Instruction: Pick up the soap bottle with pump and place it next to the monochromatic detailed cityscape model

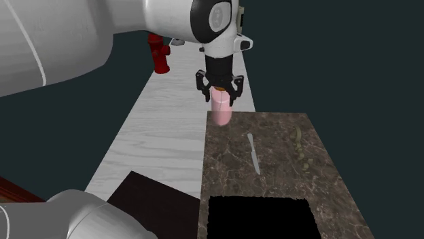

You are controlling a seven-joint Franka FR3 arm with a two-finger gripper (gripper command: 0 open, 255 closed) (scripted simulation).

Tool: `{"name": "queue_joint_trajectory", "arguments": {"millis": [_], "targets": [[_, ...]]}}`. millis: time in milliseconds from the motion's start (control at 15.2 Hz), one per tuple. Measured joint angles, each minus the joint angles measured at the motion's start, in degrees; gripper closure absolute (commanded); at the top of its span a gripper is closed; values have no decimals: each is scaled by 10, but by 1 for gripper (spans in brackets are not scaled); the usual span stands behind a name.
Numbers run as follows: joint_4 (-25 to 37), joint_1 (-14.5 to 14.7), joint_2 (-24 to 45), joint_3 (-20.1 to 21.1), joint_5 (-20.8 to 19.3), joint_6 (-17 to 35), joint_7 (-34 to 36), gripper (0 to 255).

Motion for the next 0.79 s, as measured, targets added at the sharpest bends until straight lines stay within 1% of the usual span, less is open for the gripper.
{"name": "queue_joint_trajectory", "arguments": {"millis": [330, 528, 792], "targets": [[41, 1, 3, 1, 2, -38, -3, 255], [52, -9, 9, -18, -3, -41, -31, 255], [66, -28, 22, -60, -13, -37, -89, 255]]}}
